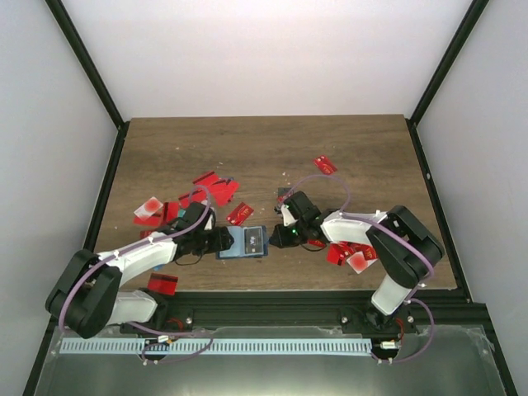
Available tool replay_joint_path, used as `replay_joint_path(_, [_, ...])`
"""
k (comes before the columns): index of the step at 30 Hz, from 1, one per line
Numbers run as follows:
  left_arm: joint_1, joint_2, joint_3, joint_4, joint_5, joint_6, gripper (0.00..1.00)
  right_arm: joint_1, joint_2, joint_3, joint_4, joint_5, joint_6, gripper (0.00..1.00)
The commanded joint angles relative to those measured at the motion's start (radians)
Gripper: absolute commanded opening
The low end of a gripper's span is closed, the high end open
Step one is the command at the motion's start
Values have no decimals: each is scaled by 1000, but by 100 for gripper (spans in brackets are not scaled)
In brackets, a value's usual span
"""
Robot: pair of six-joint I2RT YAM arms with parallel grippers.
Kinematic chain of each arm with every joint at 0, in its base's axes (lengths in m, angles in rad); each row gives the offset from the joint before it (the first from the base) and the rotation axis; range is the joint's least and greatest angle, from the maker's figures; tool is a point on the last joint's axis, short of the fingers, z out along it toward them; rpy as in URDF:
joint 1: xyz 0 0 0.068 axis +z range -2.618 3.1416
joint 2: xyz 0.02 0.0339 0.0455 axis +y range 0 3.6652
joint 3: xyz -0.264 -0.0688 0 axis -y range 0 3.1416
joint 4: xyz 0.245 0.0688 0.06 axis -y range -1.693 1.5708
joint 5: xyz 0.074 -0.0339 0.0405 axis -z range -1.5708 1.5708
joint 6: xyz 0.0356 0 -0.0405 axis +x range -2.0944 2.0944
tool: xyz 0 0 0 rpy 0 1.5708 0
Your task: Put the credit cards into the card holder
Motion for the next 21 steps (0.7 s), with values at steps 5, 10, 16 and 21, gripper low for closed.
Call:
replay_joint_path(5, [5,-15,-2,27,82,0,70,1,32,34,43,-38,-7,12])
replay_joint_path(10, [5,-65,34,9,101,4,69,1,45,35,51,-46,-9,9])
replay_joint_path(16, [3,-97,55,17,143,-11,69,1,57,38,61,-53,-8,9])
replay_joint_path(21, [0,-105,68,43,176,-18,69,1,63,39,62,-51,-9,7])
